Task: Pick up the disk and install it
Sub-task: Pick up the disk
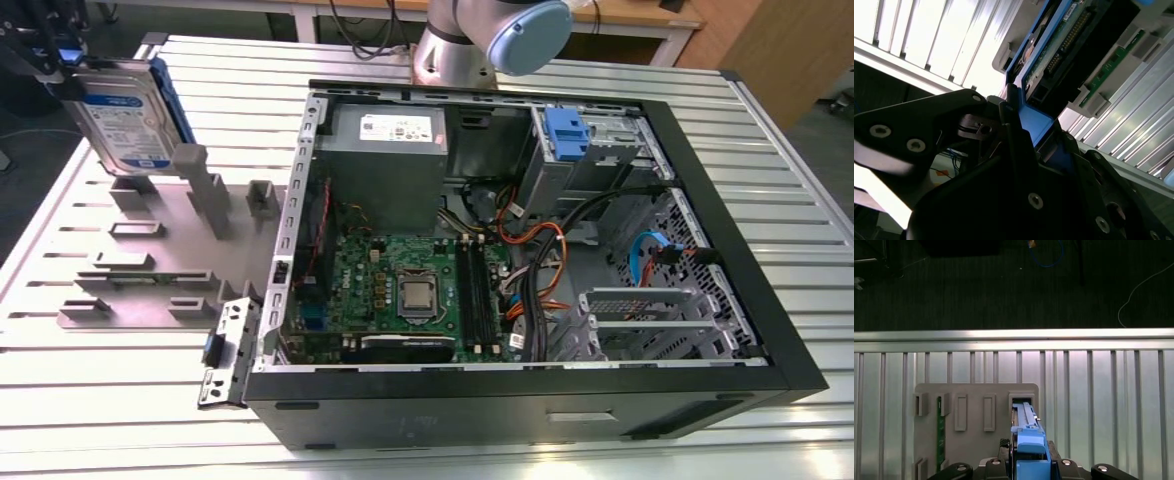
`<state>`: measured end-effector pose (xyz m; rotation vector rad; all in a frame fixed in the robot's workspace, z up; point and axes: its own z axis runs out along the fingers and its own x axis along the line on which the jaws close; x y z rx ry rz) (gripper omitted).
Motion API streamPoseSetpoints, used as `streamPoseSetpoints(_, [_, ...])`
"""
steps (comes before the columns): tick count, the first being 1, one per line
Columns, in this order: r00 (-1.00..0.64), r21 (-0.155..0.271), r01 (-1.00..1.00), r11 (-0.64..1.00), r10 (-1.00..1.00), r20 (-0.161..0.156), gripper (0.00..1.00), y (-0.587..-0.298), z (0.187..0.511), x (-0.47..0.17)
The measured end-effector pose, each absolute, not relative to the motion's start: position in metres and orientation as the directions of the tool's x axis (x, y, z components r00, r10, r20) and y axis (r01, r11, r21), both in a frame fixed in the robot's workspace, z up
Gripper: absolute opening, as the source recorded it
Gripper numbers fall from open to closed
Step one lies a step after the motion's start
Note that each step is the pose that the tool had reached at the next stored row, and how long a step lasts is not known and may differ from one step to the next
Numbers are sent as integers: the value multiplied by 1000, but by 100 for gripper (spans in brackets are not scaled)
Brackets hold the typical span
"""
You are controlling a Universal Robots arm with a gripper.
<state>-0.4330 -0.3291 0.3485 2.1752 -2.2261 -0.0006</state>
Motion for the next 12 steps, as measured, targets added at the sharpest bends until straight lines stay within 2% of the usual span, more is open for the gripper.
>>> streamPoseSetpoints(12, [-23,21,-1000,23,-1000,21,36,-329,354,-433])
